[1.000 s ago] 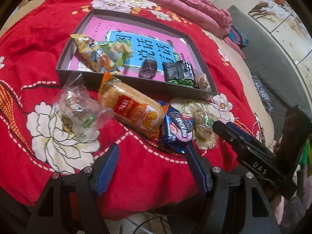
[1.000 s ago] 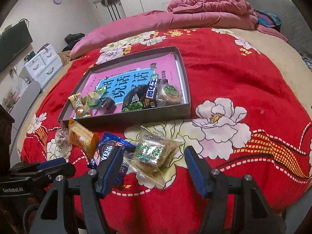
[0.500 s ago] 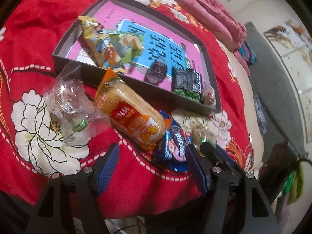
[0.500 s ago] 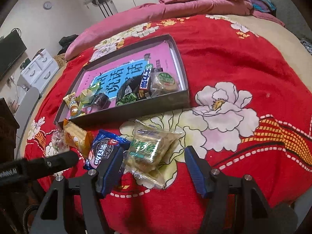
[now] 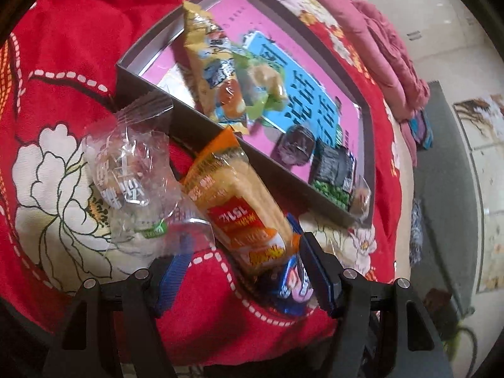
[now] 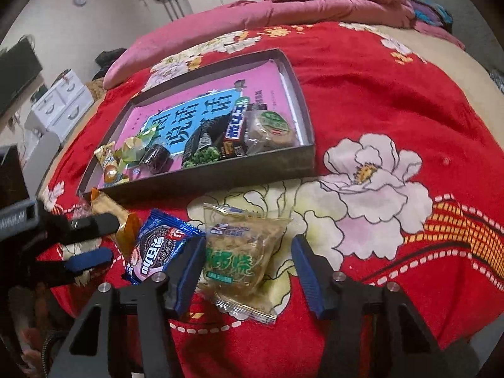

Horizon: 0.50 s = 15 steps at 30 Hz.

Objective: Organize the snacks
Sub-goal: 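Grasp the orange-topped corn-stick bag with the left gripper while the right grasps the green-label pastry bag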

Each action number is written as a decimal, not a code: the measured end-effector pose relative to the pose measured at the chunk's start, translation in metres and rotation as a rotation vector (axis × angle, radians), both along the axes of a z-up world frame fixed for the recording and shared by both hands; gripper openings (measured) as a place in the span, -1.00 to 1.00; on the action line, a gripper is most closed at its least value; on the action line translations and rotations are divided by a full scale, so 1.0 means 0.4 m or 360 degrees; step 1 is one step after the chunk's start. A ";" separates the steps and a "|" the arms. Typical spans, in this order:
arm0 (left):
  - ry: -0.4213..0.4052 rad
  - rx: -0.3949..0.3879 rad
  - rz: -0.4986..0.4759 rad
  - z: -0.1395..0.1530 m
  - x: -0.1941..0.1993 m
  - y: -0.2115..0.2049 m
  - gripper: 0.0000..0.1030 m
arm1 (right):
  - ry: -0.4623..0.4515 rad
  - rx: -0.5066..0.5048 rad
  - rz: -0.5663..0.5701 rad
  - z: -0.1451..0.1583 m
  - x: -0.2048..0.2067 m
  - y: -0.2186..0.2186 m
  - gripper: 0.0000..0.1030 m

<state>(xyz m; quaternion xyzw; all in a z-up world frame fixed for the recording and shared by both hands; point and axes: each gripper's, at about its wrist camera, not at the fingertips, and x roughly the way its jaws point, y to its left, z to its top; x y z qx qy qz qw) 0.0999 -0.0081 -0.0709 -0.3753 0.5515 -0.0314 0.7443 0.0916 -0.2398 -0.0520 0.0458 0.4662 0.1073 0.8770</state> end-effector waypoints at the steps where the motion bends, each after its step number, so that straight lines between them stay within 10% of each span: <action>1: 0.0006 -0.0001 0.0010 -0.001 0.006 -0.001 0.38 | 0.0004 -0.0005 0.0007 -0.001 0.001 0.003 0.04; 15: 0.0002 -0.0011 0.0054 -0.024 0.055 -0.007 0.17 | 0.0059 0.0069 0.0021 -0.020 0.026 0.001 -0.14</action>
